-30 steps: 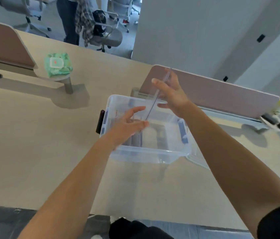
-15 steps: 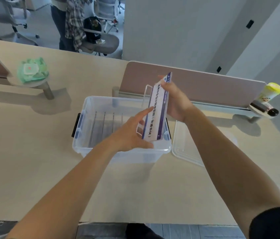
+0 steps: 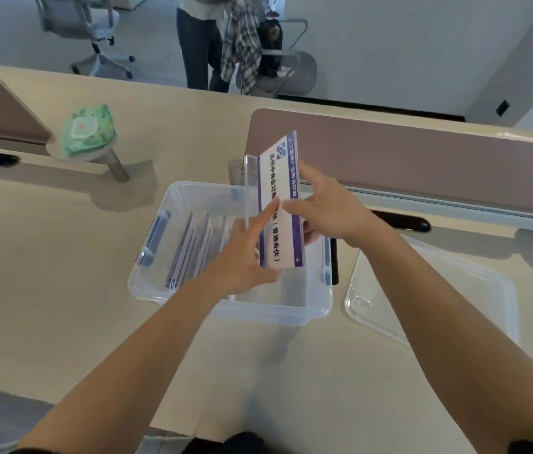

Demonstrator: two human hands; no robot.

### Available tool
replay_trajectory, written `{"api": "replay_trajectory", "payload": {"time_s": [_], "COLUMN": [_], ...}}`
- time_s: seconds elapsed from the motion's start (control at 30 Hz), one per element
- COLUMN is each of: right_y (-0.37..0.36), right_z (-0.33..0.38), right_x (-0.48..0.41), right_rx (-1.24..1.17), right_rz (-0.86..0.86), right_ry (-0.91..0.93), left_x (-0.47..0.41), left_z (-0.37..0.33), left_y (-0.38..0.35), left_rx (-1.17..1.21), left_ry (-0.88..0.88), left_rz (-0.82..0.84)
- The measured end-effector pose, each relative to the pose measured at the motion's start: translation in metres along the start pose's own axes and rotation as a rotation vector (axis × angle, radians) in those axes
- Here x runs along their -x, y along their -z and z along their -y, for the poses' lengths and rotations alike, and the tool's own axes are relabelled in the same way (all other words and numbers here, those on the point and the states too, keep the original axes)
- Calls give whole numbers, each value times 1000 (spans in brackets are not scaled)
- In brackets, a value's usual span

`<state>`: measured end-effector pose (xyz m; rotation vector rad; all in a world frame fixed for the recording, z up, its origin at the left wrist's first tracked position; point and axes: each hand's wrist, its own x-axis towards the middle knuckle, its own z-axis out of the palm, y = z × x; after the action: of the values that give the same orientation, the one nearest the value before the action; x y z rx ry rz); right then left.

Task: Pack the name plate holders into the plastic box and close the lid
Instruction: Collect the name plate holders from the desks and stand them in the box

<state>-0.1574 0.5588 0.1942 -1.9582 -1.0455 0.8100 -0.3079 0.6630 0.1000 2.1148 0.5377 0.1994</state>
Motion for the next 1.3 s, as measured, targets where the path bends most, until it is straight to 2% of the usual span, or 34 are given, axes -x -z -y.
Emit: {"api": "replay_trajectory", "payload": {"time_s": [0.17, 0.3, 0.43, 0.5, 0.6, 0.73, 1.03, 1.17, 1.3], "right_y": [-10, -16, -34, -47, -67, -90, -122, -121, -111], "right_z": [-20, -40, -57, -64, -74, -95, -120, -132, -137], "right_x": [-9, -14, -22, -27, -36, -53, -64, -70, -73], "right_rx": [-143, -220, -99, -47, -72, -48, 131, 178, 354], "right_rz": [-110, -173, -179, -155, -115, -80, -47, 104, 294], "right_ry": [-128, -292, -368, -376, -436, -515, -538, -547, -423], "left_x": [-3, 8, 14, 16, 22, 29, 24, 22, 21], "left_z": [21, 68, 125, 144, 165, 178, 184, 189, 188], "left_y": [15, 54, 91, 101, 110, 105, 102, 102, 101], "left_rx": [-120, -341, -665, -734, -677, -409, -453, -489, -498], "left_ry": [52, 123, 254, 342, 432, 408, 389, 378, 390], "left_rz": [55, 17, -94, -119, -96, -111, -170, -144, -151]}}
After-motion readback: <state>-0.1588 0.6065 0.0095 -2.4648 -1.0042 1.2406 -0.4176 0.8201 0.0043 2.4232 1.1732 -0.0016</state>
